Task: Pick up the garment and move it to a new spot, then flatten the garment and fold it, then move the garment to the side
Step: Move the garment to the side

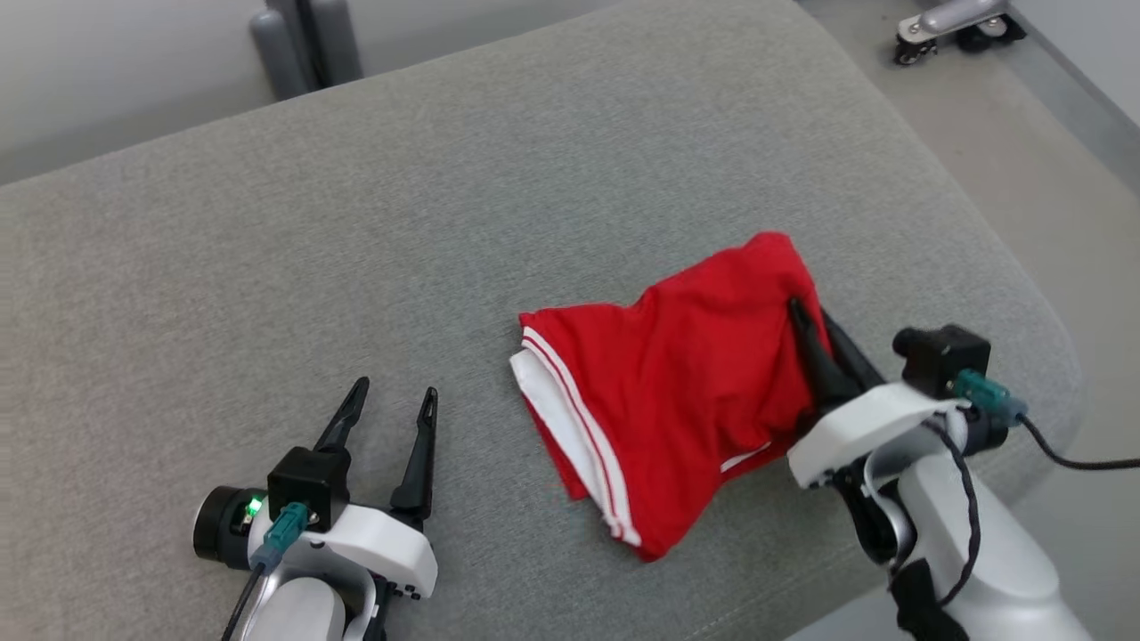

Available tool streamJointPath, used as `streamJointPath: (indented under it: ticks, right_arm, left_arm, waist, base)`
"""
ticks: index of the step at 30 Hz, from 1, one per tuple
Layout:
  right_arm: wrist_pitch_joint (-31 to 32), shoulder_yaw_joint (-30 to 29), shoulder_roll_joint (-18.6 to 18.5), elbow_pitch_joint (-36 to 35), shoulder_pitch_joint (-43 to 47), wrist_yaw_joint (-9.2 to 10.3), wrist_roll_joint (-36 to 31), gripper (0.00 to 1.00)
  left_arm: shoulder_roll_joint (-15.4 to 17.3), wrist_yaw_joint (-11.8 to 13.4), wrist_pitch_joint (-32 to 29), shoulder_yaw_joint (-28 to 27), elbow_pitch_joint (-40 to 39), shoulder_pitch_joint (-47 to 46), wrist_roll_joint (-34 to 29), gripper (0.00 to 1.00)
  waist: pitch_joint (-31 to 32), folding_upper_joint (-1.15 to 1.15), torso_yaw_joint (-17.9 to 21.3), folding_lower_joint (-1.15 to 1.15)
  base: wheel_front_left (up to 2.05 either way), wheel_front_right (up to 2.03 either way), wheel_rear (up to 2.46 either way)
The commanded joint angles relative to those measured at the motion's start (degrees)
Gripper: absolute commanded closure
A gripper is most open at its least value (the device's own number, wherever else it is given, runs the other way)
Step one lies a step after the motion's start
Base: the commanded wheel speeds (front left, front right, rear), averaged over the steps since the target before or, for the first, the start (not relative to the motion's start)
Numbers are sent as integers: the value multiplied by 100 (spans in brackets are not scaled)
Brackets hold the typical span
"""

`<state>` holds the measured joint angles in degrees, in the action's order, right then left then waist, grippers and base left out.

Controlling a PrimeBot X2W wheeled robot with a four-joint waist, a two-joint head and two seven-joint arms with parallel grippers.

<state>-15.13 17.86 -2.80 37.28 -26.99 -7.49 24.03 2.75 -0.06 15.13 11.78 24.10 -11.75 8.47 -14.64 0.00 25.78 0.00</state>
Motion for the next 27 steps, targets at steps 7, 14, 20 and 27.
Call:
streamJointPath:
  ticks: [7, 14, 20, 27]
  right_arm:
    - [0, -1119, -334, 727, -1217, 0, -1100, 100]
    - [0, -2708, -1189, 1587, -1986, 0, -2250, 100]
    - [0, -4123, -1618, 1998, -2194, 0, -3313, 100]
    - [1, -5384, -1586, 1526, -2217, 0, -4272, 0]
  left_arm:
    - [28, -85, 0, -78, -88, -288, -223, 0]
    - [29, -118, -1, -153, -205, -454, -306, 0]
    - [40, -121, -2, -191, -251, -500, -337, 0]
    - [43, -121, -3, -181, -278, -559, -309, 0]
  waist:
    - [-487, 0, -829, 0]
    - [-767, 0, -1346, 0]
    - [-903, 0, -1609, 0]
    - [-925, 0, -1740, 0]
  base:
    - [0, 0, 0]
    - [0, 0, 0]
    - [0, 0, 0]
    - [0, 0, 0]
